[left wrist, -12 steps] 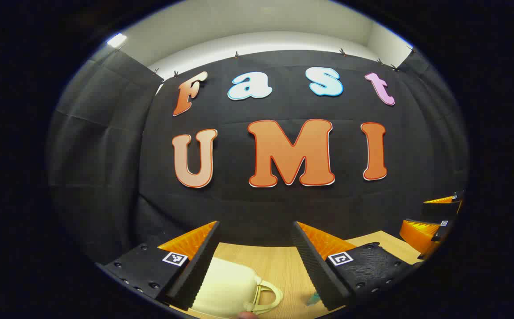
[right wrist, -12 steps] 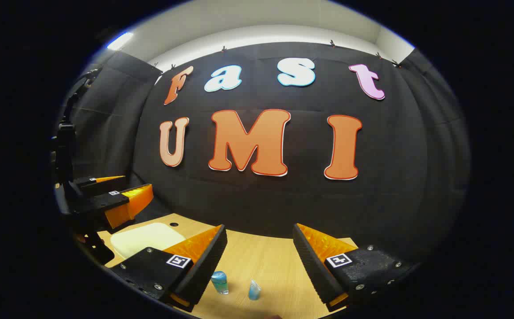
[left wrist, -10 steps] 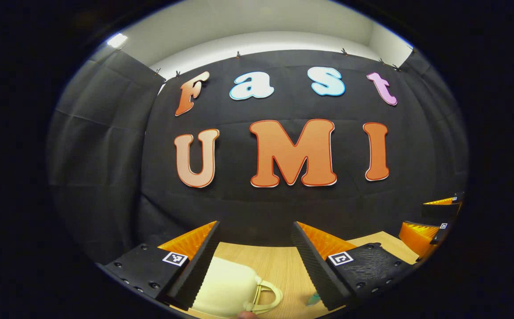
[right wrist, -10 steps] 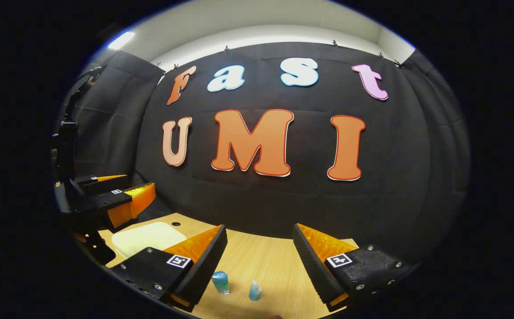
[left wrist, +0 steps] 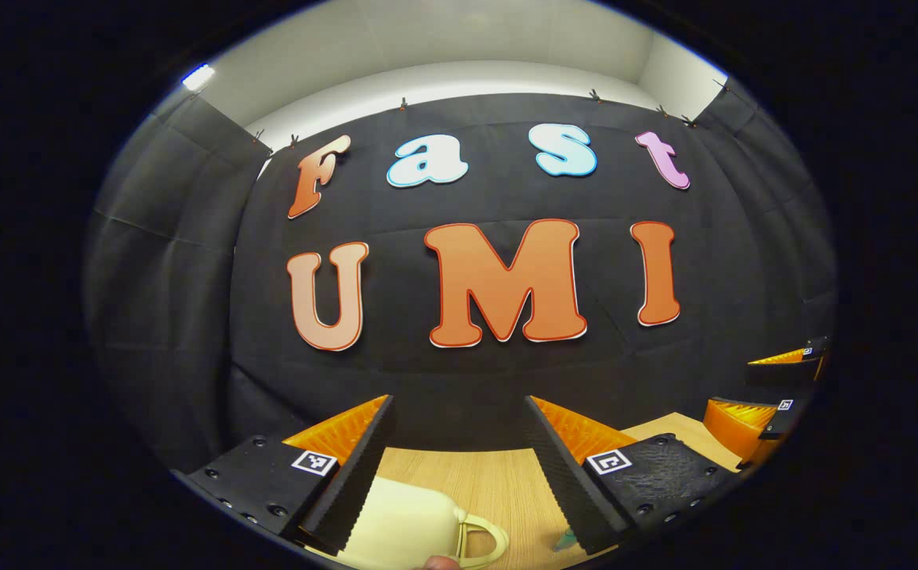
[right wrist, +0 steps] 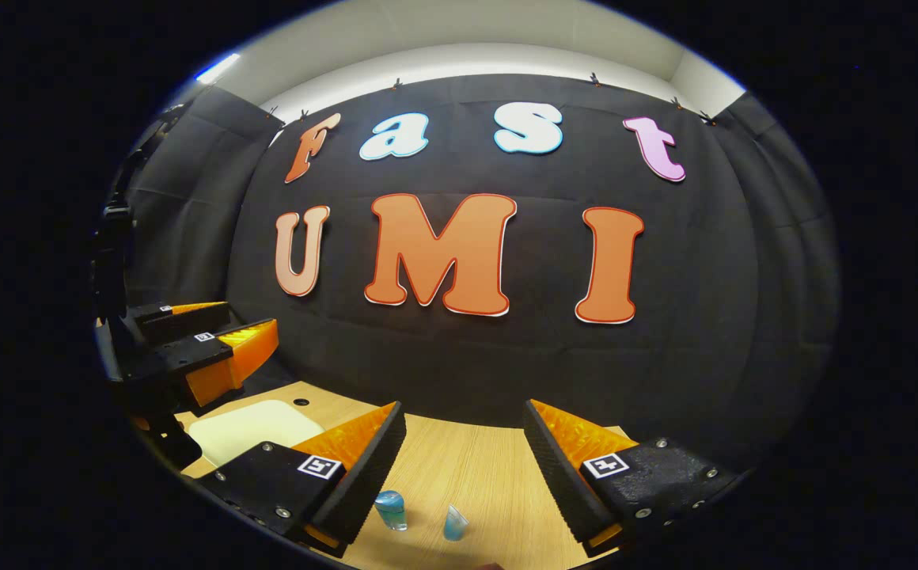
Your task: First open the suitcase, pack the skin care products into it, and then close the suitcase.
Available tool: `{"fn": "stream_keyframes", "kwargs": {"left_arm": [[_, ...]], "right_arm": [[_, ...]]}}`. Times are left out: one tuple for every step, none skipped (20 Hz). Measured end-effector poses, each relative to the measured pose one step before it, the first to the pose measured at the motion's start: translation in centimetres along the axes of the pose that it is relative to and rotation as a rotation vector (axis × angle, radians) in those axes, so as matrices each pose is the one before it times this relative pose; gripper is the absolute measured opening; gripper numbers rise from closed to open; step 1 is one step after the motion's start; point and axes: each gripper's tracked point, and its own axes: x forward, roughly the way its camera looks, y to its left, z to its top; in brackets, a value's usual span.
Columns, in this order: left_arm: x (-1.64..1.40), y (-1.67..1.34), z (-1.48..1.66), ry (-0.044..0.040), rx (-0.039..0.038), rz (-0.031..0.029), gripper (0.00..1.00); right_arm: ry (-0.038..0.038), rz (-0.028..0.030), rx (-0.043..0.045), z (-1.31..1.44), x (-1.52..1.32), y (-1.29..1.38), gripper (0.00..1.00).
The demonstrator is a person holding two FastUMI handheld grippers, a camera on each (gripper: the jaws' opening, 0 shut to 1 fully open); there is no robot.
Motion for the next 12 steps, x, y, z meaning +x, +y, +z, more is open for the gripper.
{"fn": "stream_keyframes", "kwargs": {"left_arm": [[0.25,0.125,-0.437,0.0052,0.01247,-0.00474,0.99],[0.323,0.34,-0.485,0.01081,0.02831,0.00463,0.99],[0.048,0.151,-0.754,0.0111,0.03074,-0.00389,0.99],[0.093,-0.21,-0.882,0.01505,0.02452,-0.01999,0.99],[0.004,-0.462,-1.326,0.02472,0.02191,-0.01865,0.99],[0.023,-0.507,-1.314,0.03066,0.02189,-0.02347,1.0],[-0.041,-0.558,-1.675,0.03243,0.02331,-0.02346,0.98],[0.071,-0.624,-1.205,0.02635,0.02433,-0.02379,0.98],[0.12,-0.831,-1.2,0.02463,0.02931,-0.02617,0.98],[0.201,-0.551,-0.985,0.01713,0.02752,-0.01759,0.98],[0.203,-0.619,-0.982,0.02173,0.03039,-0.02406,0.98],[0.273,-0.444,-1.188,0.02408,0.02836,-0.01651,0.98]], "right_arm": [[0.00522,-0.00627,0.00495,-0.115,0.015,-0.018,0.95],[0.00544,-0.01058,-0.0042,-0.202,0.126,-0.029,0.95],[0.00784,-0.00639,-0.00432,-0.32,0.171,-0.057,0.95],[0.00937,-0.00364,-0.00385,-0.319,0.016,-0.028,0.95],[0.0097,-0.00465,-0.0019,-0.323,0.109,-0.062,0.95],[0.00729,-0.00473,-0.00059,-0.281,-0.002,-0.089,0.95],[0.00805,-0.01502,-0.00255,-0.438,-0.172,-0.558,0.95],[0.00638,-0.0097,0.0005,-0.242,0.004,-0.29,0.95],[0.00473,-0.01491,0.0004,-0.313,0.032,-0.453,0.95],[0.00504,-0.01333,0.00229,-0.165,0.052,-0.552,0.95],[0.00255,-0.01252,0.0008,-0.054,0.179,-0.465,0.95],[0.00227,-0.01522,-0.00345,-0.159,0.12,-0.668,0.95]]}}
